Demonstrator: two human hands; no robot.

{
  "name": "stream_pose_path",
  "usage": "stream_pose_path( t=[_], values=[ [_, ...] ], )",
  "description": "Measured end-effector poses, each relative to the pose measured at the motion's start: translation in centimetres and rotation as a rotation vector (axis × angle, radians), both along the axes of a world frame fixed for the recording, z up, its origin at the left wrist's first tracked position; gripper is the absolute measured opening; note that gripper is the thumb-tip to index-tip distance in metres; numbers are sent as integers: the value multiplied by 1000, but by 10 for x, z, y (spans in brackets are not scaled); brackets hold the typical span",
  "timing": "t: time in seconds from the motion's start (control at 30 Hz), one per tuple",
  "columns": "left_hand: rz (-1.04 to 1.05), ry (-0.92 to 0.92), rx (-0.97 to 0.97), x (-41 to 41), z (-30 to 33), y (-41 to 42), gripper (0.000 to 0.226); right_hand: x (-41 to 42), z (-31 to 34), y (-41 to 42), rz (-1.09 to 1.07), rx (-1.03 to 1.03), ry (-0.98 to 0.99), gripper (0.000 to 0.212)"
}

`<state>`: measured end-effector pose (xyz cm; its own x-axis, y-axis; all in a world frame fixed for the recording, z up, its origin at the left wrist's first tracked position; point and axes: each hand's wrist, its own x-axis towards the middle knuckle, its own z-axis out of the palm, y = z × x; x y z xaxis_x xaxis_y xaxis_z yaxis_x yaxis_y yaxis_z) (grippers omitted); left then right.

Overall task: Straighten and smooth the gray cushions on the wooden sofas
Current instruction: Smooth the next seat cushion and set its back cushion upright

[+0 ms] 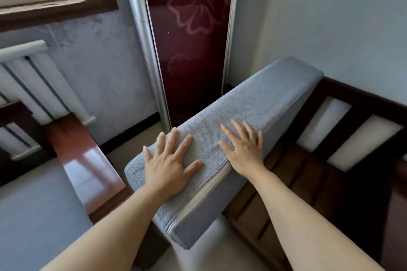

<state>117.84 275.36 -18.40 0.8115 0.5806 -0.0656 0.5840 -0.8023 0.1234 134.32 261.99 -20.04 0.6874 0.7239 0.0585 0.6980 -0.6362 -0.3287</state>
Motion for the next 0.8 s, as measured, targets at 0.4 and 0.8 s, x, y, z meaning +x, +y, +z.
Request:
stream_pose_path(
  t=[0.4,0.8],
  values=[
    [-103,11,84,1,1,23,89,-28,14,17,-213,-59,119,53],
    [-419,-159,-189,-44,-2,84,55,-191,-7,73,-692,184,41,60]
  ],
)
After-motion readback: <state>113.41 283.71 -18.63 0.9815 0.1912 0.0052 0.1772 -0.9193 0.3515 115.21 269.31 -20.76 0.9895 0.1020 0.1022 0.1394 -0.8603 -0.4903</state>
